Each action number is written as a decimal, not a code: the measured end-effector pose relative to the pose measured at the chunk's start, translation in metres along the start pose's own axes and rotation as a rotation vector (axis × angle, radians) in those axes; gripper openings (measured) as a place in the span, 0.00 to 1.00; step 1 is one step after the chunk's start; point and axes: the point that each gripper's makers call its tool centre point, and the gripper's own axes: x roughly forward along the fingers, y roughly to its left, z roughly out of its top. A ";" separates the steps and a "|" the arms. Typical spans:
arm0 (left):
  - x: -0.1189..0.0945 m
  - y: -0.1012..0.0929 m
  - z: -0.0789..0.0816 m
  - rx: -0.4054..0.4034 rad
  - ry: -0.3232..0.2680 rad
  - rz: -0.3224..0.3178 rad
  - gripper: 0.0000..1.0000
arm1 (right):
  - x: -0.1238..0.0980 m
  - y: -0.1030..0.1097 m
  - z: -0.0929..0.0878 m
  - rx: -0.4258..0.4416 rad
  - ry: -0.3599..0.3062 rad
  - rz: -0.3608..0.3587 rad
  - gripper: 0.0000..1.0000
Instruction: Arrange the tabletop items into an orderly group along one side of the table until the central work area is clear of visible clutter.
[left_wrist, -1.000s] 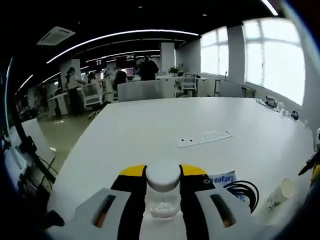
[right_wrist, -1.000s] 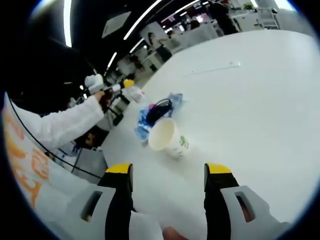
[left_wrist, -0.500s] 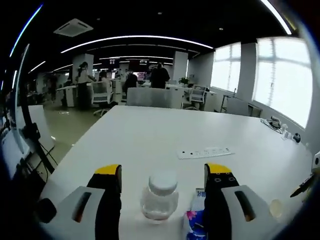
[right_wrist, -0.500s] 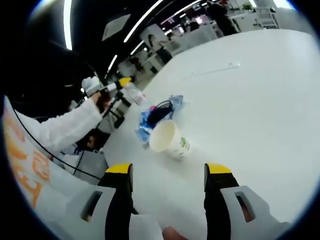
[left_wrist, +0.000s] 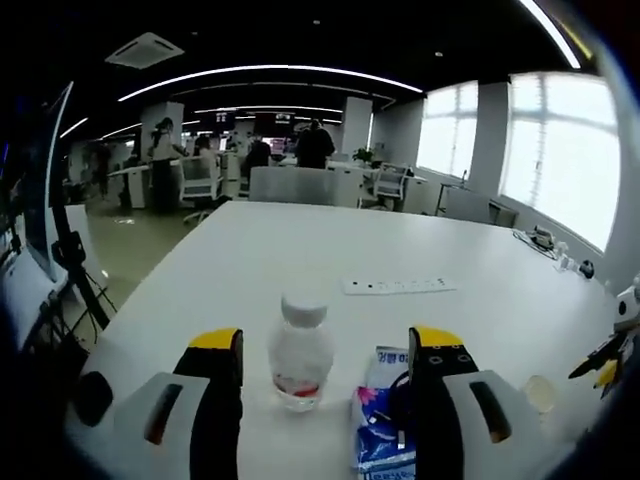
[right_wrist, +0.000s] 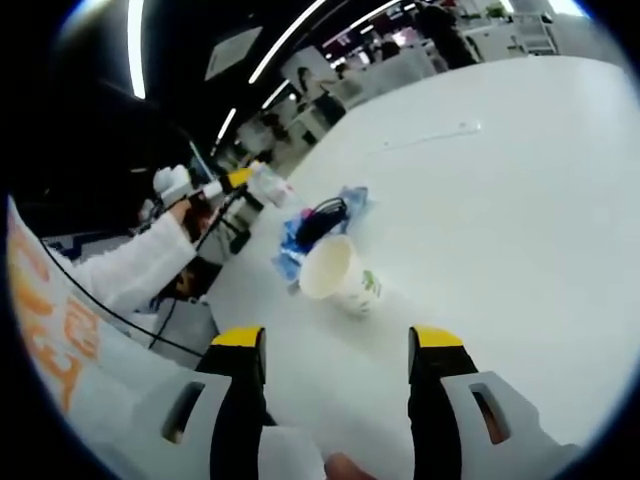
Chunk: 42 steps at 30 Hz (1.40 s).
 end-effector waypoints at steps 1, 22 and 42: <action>-0.003 -0.002 -0.003 0.001 0.002 -0.004 0.68 | 0.000 0.000 -0.001 -0.001 0.002 0.001 0.56; -0.047 -0.002 -0.051 -0.050 0.049 0.030 0.70 | 0.008 0.006 -0.003 0.008 0.023 0.029 0.55; -0.036 -0.032 -0.064 -0.097 0.091 -0.024 0.60 | 0.003 0.001 -0.003 0.015 0.011 0.009 0.55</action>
